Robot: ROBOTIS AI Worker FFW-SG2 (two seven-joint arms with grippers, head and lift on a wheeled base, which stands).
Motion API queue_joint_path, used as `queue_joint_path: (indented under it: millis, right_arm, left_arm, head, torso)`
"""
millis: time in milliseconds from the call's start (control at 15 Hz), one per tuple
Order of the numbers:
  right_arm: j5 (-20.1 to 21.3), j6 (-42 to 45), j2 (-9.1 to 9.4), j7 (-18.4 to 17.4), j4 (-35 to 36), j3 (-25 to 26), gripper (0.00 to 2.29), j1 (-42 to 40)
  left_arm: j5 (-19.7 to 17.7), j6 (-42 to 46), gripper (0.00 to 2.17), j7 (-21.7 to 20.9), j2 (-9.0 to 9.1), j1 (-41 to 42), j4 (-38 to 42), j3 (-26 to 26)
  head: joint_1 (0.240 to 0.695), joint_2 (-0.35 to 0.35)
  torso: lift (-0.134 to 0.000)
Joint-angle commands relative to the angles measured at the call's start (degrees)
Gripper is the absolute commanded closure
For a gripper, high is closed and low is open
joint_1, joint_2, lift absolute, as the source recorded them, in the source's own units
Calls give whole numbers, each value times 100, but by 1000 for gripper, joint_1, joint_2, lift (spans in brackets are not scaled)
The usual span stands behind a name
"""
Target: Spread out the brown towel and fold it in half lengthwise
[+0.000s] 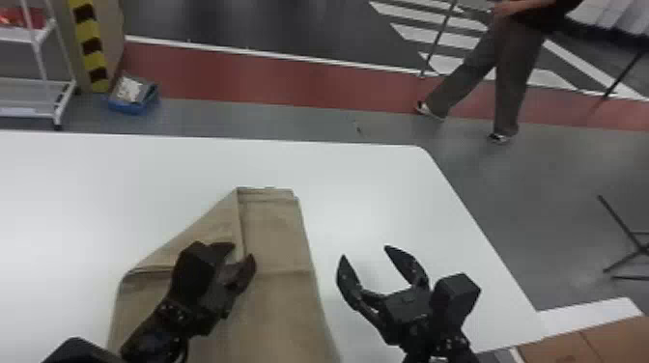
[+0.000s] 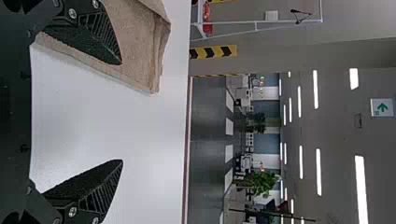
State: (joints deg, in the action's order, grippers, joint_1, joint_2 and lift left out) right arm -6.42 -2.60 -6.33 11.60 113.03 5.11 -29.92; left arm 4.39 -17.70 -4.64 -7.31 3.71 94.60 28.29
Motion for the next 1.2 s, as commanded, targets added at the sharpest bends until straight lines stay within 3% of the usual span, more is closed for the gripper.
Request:
queue_joint_path:
  millis: [0, 533, 600, 667, 1133]
  right_arm:
    - [0, 0, 0, 0, -9, -2, 144, 4]
    - [-35, 35, 0, 0, 0, 7, 144, 4]
    - [-44, 70, 0, 0, 8, 7, 144, -13]
    - [-35, 88, 0, 0, 8, 7, 144, -22]
    - [-26, 88, -9, 0, 17, -28, 144, -22]
  left_arm:
    - [0, -72, 728, -11, 1, -20, -3, -8]
    - [-79, -160, 734, -28, -43, -2, 94, -61]
    - [-88, -195, 1008, -46, -43, -2, 102, -96]
    - [-105, -230, 1089, -46, -43, -2, 102, -105]
    - [-97, -283, 1085, -11, -52, 173, 489, -193]
  head:
    - [695, -306]
    - [695, -299]
    - [695, -298]
    - [695, -298]
    - [695, -291]
  torso:
    - [-125]
    - [-125]
    - [-125]
    - [-125]
    - [-125]
